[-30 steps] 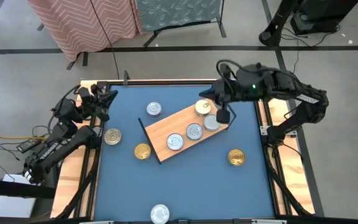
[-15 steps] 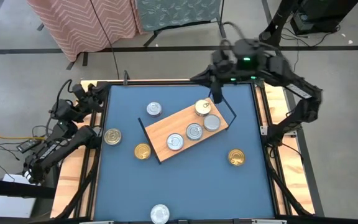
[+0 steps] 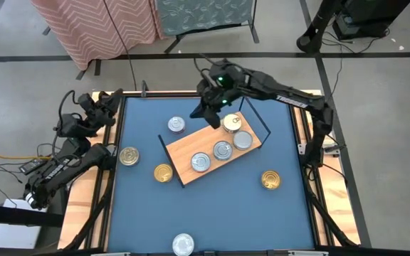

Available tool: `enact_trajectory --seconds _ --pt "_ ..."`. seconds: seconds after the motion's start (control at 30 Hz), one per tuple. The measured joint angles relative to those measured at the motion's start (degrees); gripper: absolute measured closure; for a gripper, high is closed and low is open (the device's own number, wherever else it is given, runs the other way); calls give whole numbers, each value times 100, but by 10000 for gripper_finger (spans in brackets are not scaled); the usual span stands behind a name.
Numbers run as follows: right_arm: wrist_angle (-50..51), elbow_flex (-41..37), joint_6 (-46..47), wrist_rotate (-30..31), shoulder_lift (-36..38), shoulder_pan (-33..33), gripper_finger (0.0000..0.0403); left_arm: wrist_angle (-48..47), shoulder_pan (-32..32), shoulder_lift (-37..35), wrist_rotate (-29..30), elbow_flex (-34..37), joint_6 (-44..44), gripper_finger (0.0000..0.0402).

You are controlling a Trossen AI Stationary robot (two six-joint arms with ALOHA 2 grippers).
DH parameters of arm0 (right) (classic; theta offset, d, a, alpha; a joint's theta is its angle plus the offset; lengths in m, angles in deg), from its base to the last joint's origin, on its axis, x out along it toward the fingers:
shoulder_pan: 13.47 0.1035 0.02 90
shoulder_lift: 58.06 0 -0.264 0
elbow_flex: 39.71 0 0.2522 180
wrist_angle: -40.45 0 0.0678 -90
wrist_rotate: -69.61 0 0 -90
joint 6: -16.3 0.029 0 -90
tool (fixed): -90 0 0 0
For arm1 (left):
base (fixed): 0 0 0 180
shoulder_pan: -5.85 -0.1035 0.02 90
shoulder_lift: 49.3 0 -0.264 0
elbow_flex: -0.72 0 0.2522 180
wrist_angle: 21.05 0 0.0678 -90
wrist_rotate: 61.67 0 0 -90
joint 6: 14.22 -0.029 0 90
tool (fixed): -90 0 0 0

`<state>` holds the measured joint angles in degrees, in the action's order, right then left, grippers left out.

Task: Stack canned seafood by type on shelf
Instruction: Stack the red tuna can on top of the red tuna can on the shelf

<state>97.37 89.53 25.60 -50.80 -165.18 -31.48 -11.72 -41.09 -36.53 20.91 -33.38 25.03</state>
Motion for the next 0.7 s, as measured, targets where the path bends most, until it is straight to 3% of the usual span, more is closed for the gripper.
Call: enact_trajectory --seconds 0.13,0.33,0.7 --pt "-326 0 149 -40 -314 -94 392 106 0 0 -62 0 4 396" --pt "-815 2 6 -728 -824 -201 392 74 7 42 -417 0 0 396" --pt "-748 4 -596 -1147 -1375 -441 392 94 7 328 -523 0 -4 396"
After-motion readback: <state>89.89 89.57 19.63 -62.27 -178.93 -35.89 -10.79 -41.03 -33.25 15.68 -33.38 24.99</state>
